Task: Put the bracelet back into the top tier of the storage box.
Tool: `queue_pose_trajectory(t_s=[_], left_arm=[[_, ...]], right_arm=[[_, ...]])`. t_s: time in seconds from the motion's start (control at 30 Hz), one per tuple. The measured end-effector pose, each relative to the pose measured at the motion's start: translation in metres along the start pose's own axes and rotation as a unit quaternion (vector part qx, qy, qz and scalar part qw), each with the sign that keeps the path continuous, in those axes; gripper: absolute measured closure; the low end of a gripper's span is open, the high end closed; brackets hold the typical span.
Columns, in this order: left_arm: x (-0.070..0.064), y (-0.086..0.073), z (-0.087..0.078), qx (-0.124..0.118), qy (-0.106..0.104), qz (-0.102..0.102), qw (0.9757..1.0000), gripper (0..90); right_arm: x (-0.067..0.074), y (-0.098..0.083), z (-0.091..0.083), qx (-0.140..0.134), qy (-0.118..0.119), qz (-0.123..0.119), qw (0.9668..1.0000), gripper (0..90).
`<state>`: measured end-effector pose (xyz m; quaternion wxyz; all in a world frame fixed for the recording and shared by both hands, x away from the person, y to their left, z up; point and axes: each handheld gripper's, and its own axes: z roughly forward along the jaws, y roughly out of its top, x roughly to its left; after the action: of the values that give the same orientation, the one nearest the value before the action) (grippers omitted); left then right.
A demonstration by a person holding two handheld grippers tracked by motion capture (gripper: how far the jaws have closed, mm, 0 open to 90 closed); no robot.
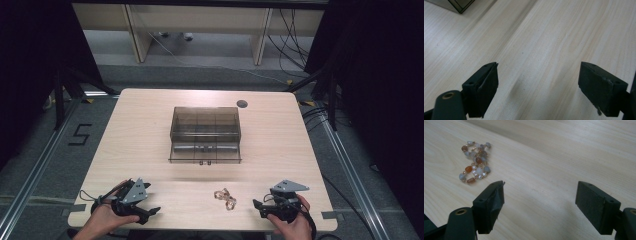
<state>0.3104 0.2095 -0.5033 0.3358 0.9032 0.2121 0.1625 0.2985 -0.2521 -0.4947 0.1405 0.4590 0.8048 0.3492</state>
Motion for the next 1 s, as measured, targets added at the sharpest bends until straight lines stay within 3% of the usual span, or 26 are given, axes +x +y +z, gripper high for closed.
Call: queue_pose_trajectory(t_s=[0.07, 0.17, 0.2, 0.3, 0.33, 0.37, 0.4, 0.57, 0.6, 0.63, 0.7, 0.77, 0.8, 0.97, 1.0], left_arm=[[0.0, 0.0, 0.0, 0.0, 0.0, 0.0, 1.0, 16.4], [0.0, 0.0, 0.0, 0.0, 0.0, -0.001, 1.0, 16.4], [0.0, 0.0, 0.0, 0.0, 0.0, -0.001, 1.0, 16.4], [0.0, 0.0, 0.0, 0.0, 0.0, -0.001, 1.0, 16.4], [0.0, 0.0, 0.0, 0.0, 0.0, 0.0, 1.0, 16.4], [0.0, 0.0, 0.0, 0.0, -0.001, -0.001, 1.0, 16.4], [0.0, 0.0, 0.0, 0.0, -0.001, -0.001, 1.0, 16.4], [0.001, 0.0, 0.001, 0.0, -0.002, -0.002, 1.0, 16.4], [0.001, 0.0, 0.001, 0.0, -0.002, -0.002, 1.0, 16.4], [0.001, 0.0, 0.0, 0.0, -0.002, -0.002, 1.0, 16.4], [0.001, 0.0, 0.0, 0.0, -0.001, -0.002, 1.0, 16.4], [0.001, 0.0, 0.001, 0.001, -0.001, -0.001, 1.0, 16.4], [0.001, 0.0, 0.001, 0.0, -0.001, -0.002, 1.0, 16.4], [0.001, 0.0, 0.001, 0.0, -0.006, -0.002, 1.0, 16.4], [0.001, 0.0, 0.001, 0.0, -0.006, -0.003, 1.0, 16.4]], right_arm=[[0.0, 0.0, 0.0, 0.002, 0.002, -0.005, 1.0, 23.9], [0.003, 0.0, -0.001, 0.014, 0.002, 0.007, 0.9999, 23.9], [0.002, 0.001, 0.001, 0.009, 0.009, -0.006, 0.9999, 24.0], [0.005, 0.002, -0.001, 0.023, 0.004, 0.008, 0.9997, 24.2], [0.004, 0.001, 0.001, 0.017, 0.009, -0.005, 0.9998, 24.4], [0.006, 0.002, 0.0, 0.021, 0.006, 0.004, 0.9998, 24.5], [0.006, 0.004, 0.0, 0.024, 0.009, -0.011, 0.9996, 24.6], [0.007, 0.007, 0.001, 0.028, 0.014, -0.032, 0.999, 25.2], [0.01, 0.008, -0.001, 0.037, 0.015, -0.017, 0.9991, 25.4], [0.01, 0.01, 0.0, 0.038, 0.017, -0.037, 0.9984, 25.7], [0.012, 0.012, -0.002, 0.045, 0.019, -0.028, 0.9984, 26.1], [0.014, 0.014, 0.0, 0.035, 0.017, -0.041, 0.9984, 26.3], [0.017, 0.019, -0.003, 0.049, 0.02, -0.04, 0.9978, 26.3], [0.022, 0.026, -0.001, 0.057, 0.02, -0.054, 0.9967, 26.7], [0.025, 0.029, 0.001, 0.069, 0.023, -0.053, 0.996, 26.7]])
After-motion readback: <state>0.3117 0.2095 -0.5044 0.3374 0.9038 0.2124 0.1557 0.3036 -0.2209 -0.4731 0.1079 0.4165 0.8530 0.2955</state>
